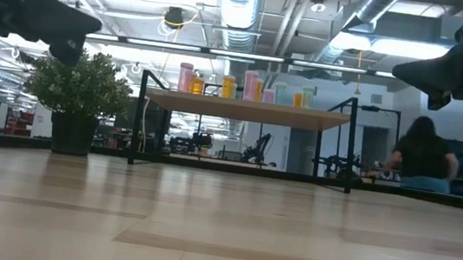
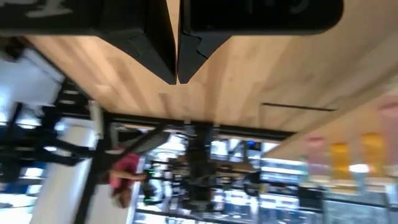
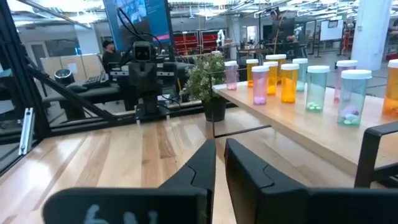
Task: Pick and place medicine bottles onto shelf by color
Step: Return to Home Position
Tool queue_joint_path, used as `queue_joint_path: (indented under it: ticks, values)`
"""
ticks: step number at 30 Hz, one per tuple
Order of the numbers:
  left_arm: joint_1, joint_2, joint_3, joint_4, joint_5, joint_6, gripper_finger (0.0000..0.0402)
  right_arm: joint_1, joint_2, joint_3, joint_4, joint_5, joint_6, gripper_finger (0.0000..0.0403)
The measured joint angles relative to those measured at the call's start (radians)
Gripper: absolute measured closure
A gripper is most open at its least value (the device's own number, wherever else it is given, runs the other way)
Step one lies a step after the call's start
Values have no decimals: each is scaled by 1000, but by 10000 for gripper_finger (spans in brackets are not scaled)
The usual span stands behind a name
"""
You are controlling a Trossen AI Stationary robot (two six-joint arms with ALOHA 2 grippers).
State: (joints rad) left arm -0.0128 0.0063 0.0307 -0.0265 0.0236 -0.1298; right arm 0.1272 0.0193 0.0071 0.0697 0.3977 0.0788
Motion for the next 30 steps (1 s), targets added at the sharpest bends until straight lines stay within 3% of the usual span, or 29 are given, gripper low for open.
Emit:
queue_joint_path:
  ticks: [4, 30]
  values:
    - [0, 0, 0, -1, -59, -5, 400, 0, 0, 0, -1, -2, 0, 342]
    - [0, 0, 0, -2, -57, -4, 400, 0, 0, -2, -2, -3, 1, 342]
